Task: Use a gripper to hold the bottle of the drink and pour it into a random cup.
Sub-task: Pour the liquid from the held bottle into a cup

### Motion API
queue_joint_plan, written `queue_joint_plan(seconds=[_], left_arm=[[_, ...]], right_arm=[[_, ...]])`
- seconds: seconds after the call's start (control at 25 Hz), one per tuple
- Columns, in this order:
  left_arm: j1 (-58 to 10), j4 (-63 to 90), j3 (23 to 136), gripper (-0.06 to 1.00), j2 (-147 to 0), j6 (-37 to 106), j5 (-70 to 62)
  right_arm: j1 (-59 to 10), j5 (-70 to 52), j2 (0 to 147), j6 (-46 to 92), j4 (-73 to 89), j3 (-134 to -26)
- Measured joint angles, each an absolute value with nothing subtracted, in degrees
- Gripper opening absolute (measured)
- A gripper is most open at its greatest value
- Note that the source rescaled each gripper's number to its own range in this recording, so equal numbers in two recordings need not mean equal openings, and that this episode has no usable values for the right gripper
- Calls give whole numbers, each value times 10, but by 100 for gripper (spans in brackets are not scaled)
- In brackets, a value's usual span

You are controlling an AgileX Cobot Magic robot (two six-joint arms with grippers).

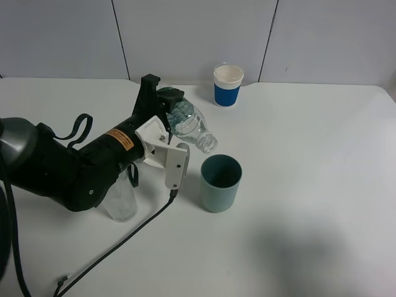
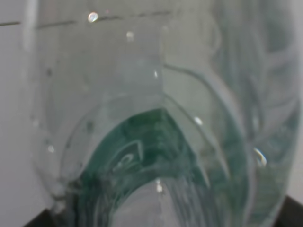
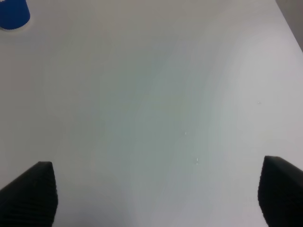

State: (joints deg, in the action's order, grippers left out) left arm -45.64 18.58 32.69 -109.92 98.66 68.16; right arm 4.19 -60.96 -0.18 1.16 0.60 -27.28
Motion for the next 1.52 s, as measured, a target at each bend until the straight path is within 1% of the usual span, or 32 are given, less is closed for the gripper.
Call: queue_joint_plan(seconds=[1.52], left_arm=[[-456, 186, 327, 0, -1099, 1043, 684]], right_arm=[[42, -610, -2, 12, 6, -273]])
